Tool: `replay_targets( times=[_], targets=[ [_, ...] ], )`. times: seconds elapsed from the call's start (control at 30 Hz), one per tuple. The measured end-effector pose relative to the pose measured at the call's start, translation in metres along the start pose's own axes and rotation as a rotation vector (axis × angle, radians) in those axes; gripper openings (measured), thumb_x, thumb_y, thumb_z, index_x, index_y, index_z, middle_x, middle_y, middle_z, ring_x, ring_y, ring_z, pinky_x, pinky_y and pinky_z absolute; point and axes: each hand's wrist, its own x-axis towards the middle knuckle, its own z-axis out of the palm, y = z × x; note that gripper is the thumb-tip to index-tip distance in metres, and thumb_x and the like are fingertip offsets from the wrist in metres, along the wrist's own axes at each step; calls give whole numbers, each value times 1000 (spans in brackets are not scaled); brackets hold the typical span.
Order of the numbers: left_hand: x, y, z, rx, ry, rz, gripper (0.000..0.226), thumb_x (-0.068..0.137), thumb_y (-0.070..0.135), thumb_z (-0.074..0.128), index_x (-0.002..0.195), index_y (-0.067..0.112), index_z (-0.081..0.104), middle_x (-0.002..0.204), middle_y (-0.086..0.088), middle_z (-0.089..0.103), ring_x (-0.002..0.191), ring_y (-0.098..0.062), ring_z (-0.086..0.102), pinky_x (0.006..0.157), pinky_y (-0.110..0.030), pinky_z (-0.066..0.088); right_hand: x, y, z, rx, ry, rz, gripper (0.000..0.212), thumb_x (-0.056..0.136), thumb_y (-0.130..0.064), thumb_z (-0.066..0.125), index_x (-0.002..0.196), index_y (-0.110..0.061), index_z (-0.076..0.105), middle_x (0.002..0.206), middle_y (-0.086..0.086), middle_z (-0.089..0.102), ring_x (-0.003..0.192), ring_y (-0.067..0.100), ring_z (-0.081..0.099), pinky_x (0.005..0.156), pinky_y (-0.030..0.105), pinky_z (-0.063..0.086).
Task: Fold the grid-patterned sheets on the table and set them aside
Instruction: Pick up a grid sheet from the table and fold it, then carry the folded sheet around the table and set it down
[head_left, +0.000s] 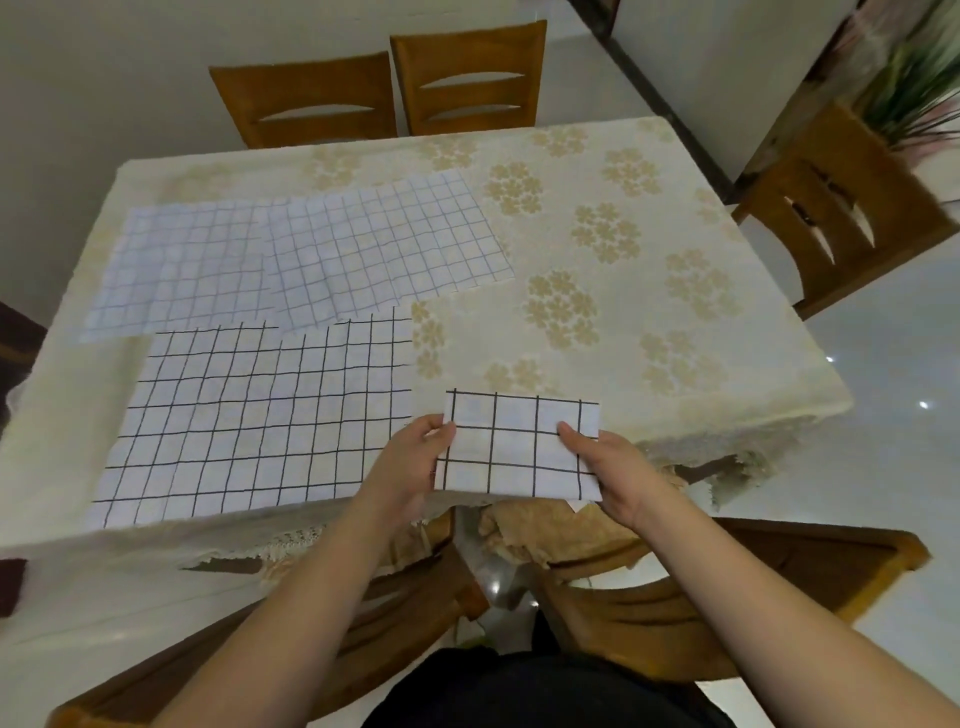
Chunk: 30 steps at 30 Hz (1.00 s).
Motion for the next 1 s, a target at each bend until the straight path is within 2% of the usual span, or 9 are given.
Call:
replay_targets(
  times=[0.1,0.17,0.3,0.37,0.5,0.63,0.8,0.9,1.0],
  targets=[
    [-3,-3,7,-18,-66,-42,23,100,15,50,123,16,51,100,8,62,90,-5,59,85,-26,45,-15,0,-8,27,25,-32,27,92,-22,64,113,-5,64,103,14,74,97,29,71,87,42,57],
    [-7,-3,14,-38,-112,-78,9,99,11,51,106,12,56,93,3,70,85,-9,66,75,-28,54,-25,1,-14,45,72,-75,22,93,-20,63,111,-7,65,101,13,75,94,28,72,77,38,60],
    [-4,-6,27,55,-185,-72,20,99,12,51,113,5,63,91,-5,76,81,-17,72,69,-34,59,-44,6,-30,51,146,-167,30,94,-19,61,121,-5,62,111,17,71,102,32,69,89,50,55],
    [-3,-9,37,134,-193,-49,22,100,17,51,115,7,63,88,-3,76,77,-16,73,67,-33,58,-52,8,-39,53,201,-169,27,96,-21,58,117,-5,64,107,15,73,98,30,71,86,46,57],
    [-9,-12,66,184,-153,-8,20,101,25,50,104,15,67,88,-3,76,78,-18,73,69,-36,59,-69,10,-58,74,284,-162,22,99,-28,53,107,-12,67,100,9,75,92,25,72,74,35,58],
    [-17,-17,88,409,-96,158,22,99,29,50,96,20,70,97,-3,74,91,-22,70,86,-47,56,-87,14,-79,-34,319,-232,24,100,-26,51,114,-12,64,103,9,73,89,22,72,70,31,58],
    [-31,-27,123,652,-85,308,26,100,36,46,109,21,65,107,2,69,96,-16,64,88,-40,53,-115,20,-110,-43,386,-326,14,100,-21,52,109,-22,63,98,4,74,81,18,73,65,31,60],
    [-44,-41,159,611,-124,328,22,100,35,46,100,24,66,100,4,70,90,-9,65,80,-27,53,-132,26,-142,-55,503,-324,18,99,-32,50,101,-23,66,95,4,74,85,22,72,79,45,60],
    [-66,-59,203,573,-147,371,21,100,29,48,94,21,66,91,5,71,82,-6,66,67,-20,49,-154,34,-179,25,603,-330,28,100,-35,47,97,-19,69,91,5,74,82,19,71,74,37,60]
  ],
)
